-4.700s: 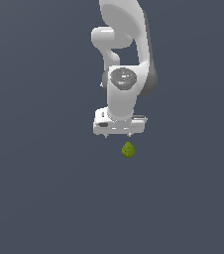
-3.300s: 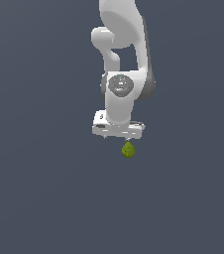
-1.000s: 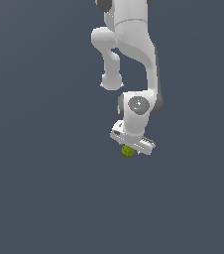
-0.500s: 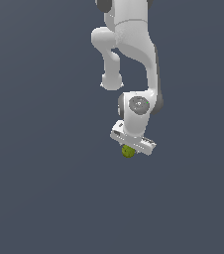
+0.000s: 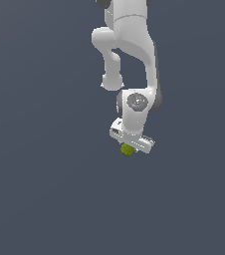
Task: Pick up the object and move it to a goal position.
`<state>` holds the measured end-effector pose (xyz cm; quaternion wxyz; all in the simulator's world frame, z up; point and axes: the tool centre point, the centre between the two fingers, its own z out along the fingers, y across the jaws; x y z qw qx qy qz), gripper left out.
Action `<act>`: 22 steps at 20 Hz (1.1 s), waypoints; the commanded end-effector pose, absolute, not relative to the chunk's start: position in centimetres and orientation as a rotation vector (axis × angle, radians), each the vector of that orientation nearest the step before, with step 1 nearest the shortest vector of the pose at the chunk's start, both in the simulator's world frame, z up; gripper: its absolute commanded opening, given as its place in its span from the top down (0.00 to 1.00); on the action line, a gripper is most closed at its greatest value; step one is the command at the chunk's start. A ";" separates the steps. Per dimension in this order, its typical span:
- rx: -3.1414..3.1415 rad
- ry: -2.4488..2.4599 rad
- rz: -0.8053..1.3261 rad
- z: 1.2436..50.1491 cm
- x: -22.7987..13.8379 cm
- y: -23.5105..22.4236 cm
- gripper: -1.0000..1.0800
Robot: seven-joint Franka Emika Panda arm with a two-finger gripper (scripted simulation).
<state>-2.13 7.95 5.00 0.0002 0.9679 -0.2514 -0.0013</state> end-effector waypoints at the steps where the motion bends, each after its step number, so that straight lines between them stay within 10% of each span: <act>1: 3.041 -0.791 0.000 5.8 -2.5 7.3 1.00; 22: 3.042 -0.793 -0.001 16.7 -10.0 -2.1 1.00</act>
